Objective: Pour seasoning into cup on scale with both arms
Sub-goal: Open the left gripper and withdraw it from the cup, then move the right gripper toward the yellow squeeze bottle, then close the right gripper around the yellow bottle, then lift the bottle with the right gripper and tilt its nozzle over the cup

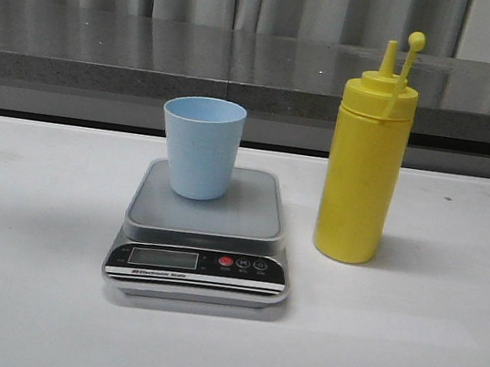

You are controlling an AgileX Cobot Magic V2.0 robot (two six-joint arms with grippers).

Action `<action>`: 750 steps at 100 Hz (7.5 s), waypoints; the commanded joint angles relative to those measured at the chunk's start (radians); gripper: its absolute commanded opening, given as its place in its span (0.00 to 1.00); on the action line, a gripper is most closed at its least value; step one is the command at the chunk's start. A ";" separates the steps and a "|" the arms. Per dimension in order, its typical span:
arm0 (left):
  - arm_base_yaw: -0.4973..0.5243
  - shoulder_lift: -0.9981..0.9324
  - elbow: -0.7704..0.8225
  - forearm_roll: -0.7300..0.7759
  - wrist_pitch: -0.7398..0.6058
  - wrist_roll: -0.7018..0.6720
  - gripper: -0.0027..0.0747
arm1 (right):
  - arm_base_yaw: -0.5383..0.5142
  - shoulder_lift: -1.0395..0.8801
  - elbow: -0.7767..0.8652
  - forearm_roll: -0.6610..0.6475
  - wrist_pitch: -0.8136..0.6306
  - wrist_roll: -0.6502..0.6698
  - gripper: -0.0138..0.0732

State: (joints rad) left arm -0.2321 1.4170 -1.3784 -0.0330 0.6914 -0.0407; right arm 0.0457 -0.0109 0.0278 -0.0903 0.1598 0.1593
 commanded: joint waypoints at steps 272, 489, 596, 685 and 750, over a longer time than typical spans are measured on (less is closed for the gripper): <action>0.112 -1.167 1.013 0.058 -0.518 0.002 0.01 | 0.023 0.801 -0.514 -0.005 -0.319 0.057 0.08; 0.112 -1.167 1.013 0.058 -0.518 0.002 0.01 | 0.138 1.749 -0.544 -0.393 -1.324 0.057 0.89; 0.112 -1.167 1.013 0.058 -0.518 0.002 0.01 | 0.166 1.860 -0.679 -0.413 -1.409 0.057 0.38; 0.112 -1.167 1.013 0.058 -0.518 0.002 0.01 | 0.377 1.590 -1.046 -0.837 -0.317 0.057 0.38; 0.112 -1.167 1.013 0.058 -0.518 0.002 0.01 | 0.562 1.725 -1.214 -1.151 0.036 0.057 0.38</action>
State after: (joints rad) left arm -0.1206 0.2401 -0.3373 0.0262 0.2552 -0.0363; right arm 0.5943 1.7409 -1.1422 -1.1866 0.1673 0.2141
